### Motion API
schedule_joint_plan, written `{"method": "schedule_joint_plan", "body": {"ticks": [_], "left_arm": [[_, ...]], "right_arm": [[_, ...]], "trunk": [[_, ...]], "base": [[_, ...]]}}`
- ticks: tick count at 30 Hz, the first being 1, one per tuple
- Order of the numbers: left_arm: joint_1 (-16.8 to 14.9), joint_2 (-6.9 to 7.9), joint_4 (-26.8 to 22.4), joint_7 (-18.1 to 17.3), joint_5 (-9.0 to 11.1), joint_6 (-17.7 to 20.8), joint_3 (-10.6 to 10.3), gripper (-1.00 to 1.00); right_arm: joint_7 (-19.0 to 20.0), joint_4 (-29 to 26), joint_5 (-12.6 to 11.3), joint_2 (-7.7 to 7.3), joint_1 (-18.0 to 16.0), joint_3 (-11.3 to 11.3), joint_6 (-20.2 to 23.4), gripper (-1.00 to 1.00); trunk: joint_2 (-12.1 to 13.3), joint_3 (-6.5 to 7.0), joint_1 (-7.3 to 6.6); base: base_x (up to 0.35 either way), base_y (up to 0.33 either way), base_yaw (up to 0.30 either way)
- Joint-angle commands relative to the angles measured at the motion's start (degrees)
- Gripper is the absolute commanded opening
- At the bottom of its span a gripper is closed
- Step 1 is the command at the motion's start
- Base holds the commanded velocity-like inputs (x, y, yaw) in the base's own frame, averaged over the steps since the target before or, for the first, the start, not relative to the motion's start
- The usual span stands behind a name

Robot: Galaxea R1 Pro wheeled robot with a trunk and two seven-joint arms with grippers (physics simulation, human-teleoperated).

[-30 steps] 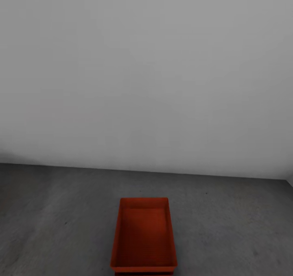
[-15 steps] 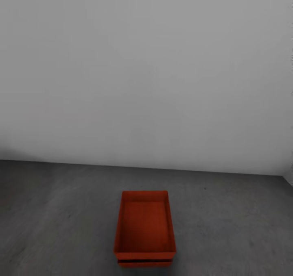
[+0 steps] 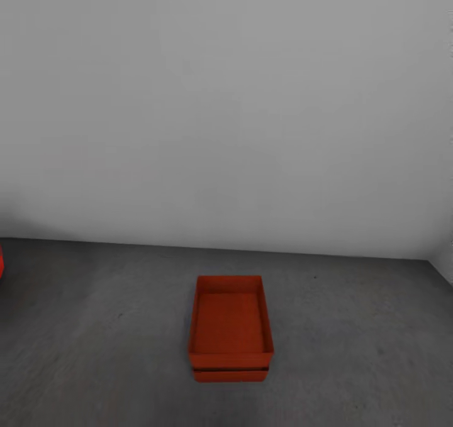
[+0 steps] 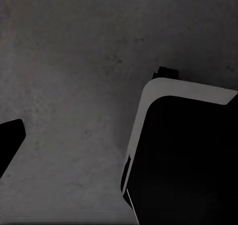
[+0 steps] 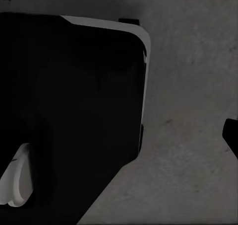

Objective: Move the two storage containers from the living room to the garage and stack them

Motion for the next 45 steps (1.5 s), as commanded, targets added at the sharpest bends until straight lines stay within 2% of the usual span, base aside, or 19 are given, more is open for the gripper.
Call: {"method": "schedule_joint_plan", "body": {"ticks": [1, 29, 36, 45], "left_arm": [[0.0, 0.0, 0.0, 0.0, 0.4, -0.2, -0.1, 1.0], [0.0, 0.0, 0.0, 0.0, 0.3, -0.3, -0.1, 1.0], [0.1, -0.11, 0.3, -0.1, 0.4, 0.2, -0.2, 1.0], [4.5, -0.67, 0.3, -1.7, 0.5, 0.5, -0.2, 1.0]], "right_arm": [[0.2, 0.2, -0.6, 0.0, -0.1, 0.4, -0.4, 1.0], [0.3, 0.2, -0.6, -0.08, -0.1, 0.4, -0.3, 1.0], [0.0, 0.2, -0.8, 0.01, 0.0, 0.3, 0.0, 1.0], [0.0, 0.2, -1.4, 0.0, -0.1, 0.1, 0.0, 1.0]], "trunk": [[-0.1, -0.09, -0.01], [-0.1, -0.09, -0.01], [-0.1, -0.09, -0.01], [-0.1, -0.09, -0.01]], "base": [[-0.346, 0.093, 0.0], [-0.345, 0.052, 0.0], [-0.062, 0.0, 0.0], [-0.004, 0.0, 0.0]]}}
